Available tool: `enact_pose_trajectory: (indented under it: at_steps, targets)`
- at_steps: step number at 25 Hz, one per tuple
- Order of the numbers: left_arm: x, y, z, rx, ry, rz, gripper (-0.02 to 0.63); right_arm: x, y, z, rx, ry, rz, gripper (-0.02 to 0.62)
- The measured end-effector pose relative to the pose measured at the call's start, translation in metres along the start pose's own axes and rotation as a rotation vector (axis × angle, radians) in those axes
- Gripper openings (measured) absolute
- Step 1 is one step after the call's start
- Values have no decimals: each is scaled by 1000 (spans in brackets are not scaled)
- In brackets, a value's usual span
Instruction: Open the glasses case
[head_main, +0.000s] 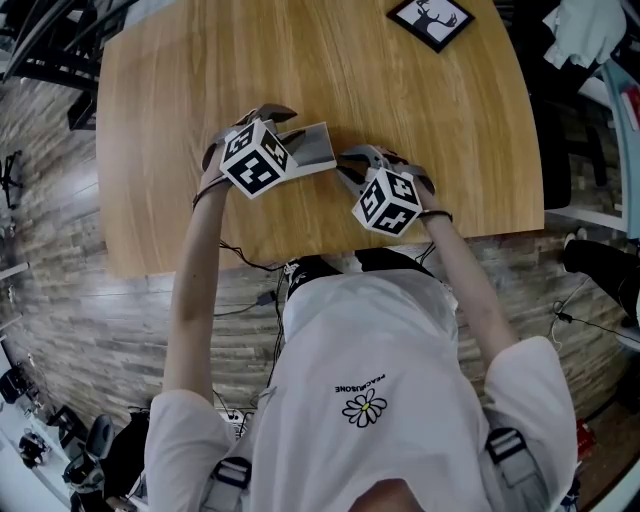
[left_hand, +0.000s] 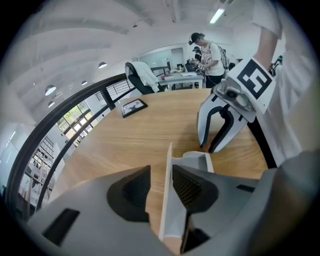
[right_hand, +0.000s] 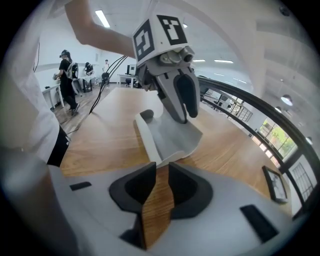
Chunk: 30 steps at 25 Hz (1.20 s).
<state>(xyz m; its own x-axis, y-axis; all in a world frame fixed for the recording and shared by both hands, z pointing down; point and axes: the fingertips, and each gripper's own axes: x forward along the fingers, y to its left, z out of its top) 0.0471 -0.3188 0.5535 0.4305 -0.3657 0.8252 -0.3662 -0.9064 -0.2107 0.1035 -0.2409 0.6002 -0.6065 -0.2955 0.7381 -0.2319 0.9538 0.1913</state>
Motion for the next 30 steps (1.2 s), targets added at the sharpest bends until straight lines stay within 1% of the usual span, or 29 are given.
enact_pose_trajectory:
  at_steps: [2, 4, 8, 9, 11, 12, 14, 15, 16, 18, 20, 22, 24, 26, 27, 28, 30]
  targets:
    - [-10, 3, 11, -27, -52, 1, 155, -11, -12, 13, 66, -56, -21, 83]
    - [-26, 12, 26, -55, -120, 24, 156, -26, -30, 31, 115, -124, -57, 83]
    - [-72, 33, 66, -109, -276, 99, 162, -68, -78, 79, 164, -288, -186, 83]
    - [-85, 37, 75, -117, -307, 115, 172, -81, -88, 94, 175, -338, -210, 83]
    - [-114, 43, 93, -129, -376, 168, 172, -109, -104, 124, 187, -440, -252, 83]
    - [-130, 47, 102, -139, -420, 206, 166, -125, -110, 139, 188, -492, -276, 83]
    - [-164, 53, 117, -185, -527, 291, 118, -159, -119, 168, 179, -599, -331, 83]
    - [-182, 54, 123, -221, -589, 328, 97, -176, -122, 181, 171, -651, -361, 74]
    - [-200, 55, 128, -260, -650, 367, 91, -192, -123, 193, 164, -701, -395, 55]
    - [-236, 56, 132, -311, -743, 486, 57, -222, -125, 212, 174, -791, -466, 29]
    - [-266, 55, 131, -345, -789, 629, 30, -245, -123, 224, 210, -866, -531, 15]
    - [-287, 49, 126, -406, -840, 740, 18, -264, -121, 231, 230, -917, -591, 9]
    - [-308, 40, 115, -476, -896, 873, 17, -279, -118, 236, 255, -964, -629, 9]
    - [-328, 30, 101, -523, -917, 1026, 17, -290, -114, 238, 276, -996, -659, 9]
    - [-333, 25, 96, -534, -918, 1076, 15, -293, -112, 237, 278, -999, -675, 9]
    - [-336, 22, 95, -538, -917, 1100, 15, -295, -110, 235, 272, -994, -689, 9]
    - [-336, 20, 95, -538, -908, 1103, 15, -295, -105, 231, 247, -972, -713, 9]
